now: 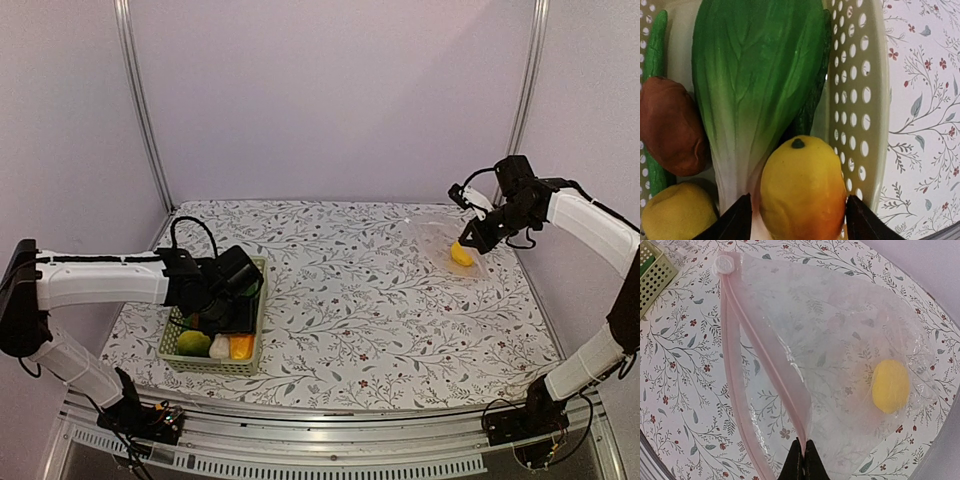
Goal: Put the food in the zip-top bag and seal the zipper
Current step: Pick up the fake fruit from the bin.
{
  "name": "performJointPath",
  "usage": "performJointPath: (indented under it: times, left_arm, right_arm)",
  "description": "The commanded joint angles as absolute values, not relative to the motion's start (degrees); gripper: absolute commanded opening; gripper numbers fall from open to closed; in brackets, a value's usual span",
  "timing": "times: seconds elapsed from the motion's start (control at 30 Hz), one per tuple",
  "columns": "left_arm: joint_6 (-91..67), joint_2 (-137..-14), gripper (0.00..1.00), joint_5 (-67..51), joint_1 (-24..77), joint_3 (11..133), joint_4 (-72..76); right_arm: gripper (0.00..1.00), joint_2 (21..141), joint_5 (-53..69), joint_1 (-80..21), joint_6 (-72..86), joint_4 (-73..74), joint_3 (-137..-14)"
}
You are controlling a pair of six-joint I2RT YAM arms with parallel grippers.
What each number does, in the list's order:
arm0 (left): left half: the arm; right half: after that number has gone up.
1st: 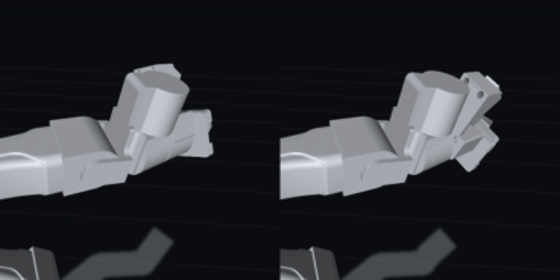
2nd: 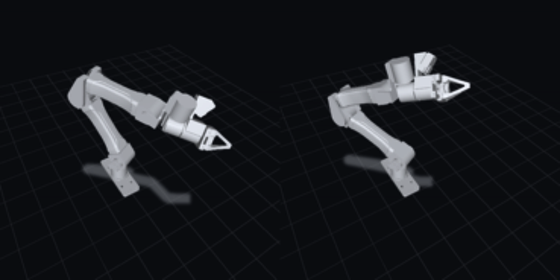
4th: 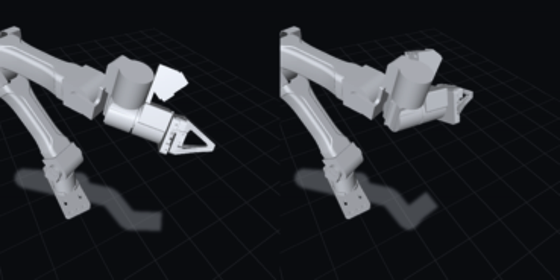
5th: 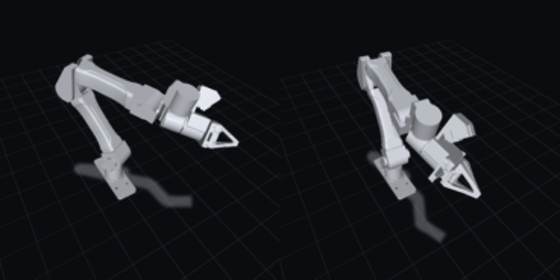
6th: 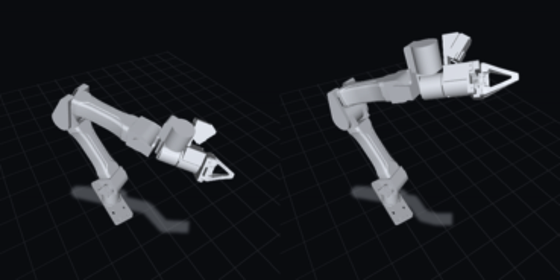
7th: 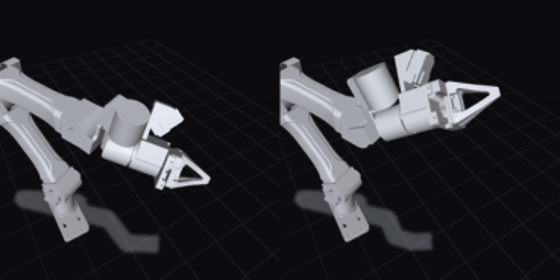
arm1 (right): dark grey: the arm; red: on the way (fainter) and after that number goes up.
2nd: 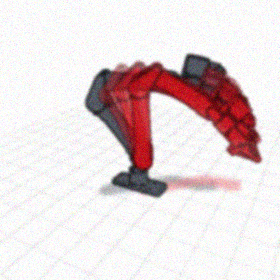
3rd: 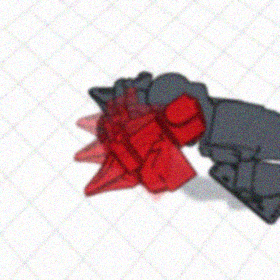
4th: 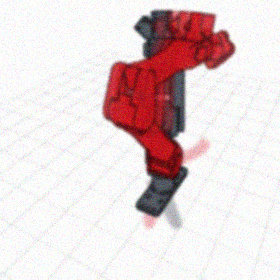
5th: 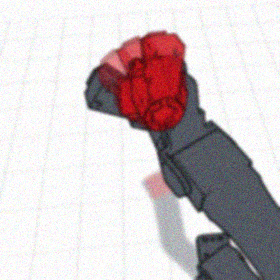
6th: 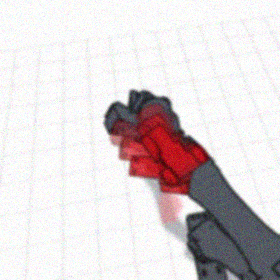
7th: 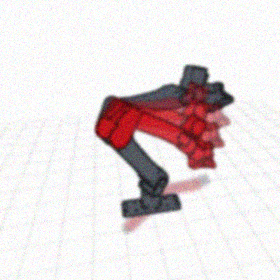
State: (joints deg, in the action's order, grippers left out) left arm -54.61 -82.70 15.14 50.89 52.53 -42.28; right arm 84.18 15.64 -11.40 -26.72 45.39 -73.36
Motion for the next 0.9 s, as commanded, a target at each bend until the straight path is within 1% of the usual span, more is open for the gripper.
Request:
performJointPath:
  times: [0.0, 0.13, 0.2, 0.27, 0.3, 0.5, 0.6, 0.67, 0.73, 0.87]
  left_arm:
    - [-53.20, -83.95, 0.63, 12.86, 49.40, 50.76, -39.04]
    - [-52.70, -85.21, 0.62, 10.54, 48.54, 50.39, -37.36]
    - [-52.59, -85.31, 0.58, 10.79, 48.47, 51.23, -37.88]
    - [-52.50, -84.97, 0.52, 11.51, 48.50, 52.23, -39.01]
    - [-52.23, -84.60, 0.51, 12.13, 48.50, 53.00, -39.92]
    - [-48.53, -81.61, 0.48, 20.47, 48.44, 61.96, -53.11]
    - [-45.53, -79.42, 0.46, 23.00, 48.42, 66.64, -56.23]
    - [-43.13, -78.08, 0.45, 23.26, 48.43, 68.91, -55.17]
    - [-40.17, -76.95, 0.42, 22.86, 48.43, 70.23, -51.83]
    - [-34.67, -73.85, 0.37, 23.34, 50.25, 69.98, -38.45]
  right_arm:
    - [0.00, 82.78, 16.96, -12.03, -25.78, 44.96, -72.52]
    - [0.01, 82.84, 17.15, -12.35, -25.51, 45.28, -72.51]
    - [0.01, 82.66, 17.16, -12.46, -25.51, 45.48, -72.52]
    - [0.01, 82.47, 17.17, -12.51, -25.49, 45.63, -72.51]
    - [0.01, 82.38, 17.22, -12.52, -25.49, 45.72, -72.59]
    - [0.01, 82.26, 17.20, -12.77, -25.78, 46.88, -73.65]
    - [0.01, 82.10, 17.22, -13.07, -25.84, 47.15, -74.02]
    - [0.00, 82.13, 17.31, -13.32, -25.69, 47.20, -74.03]
    - [0.00, 82.24, 17.68, -13.87, -25.25, 47.42, -74.05]
    - [0.00, 82.46, 17.79, -16.16, -25.07, 49.03, -74.30]
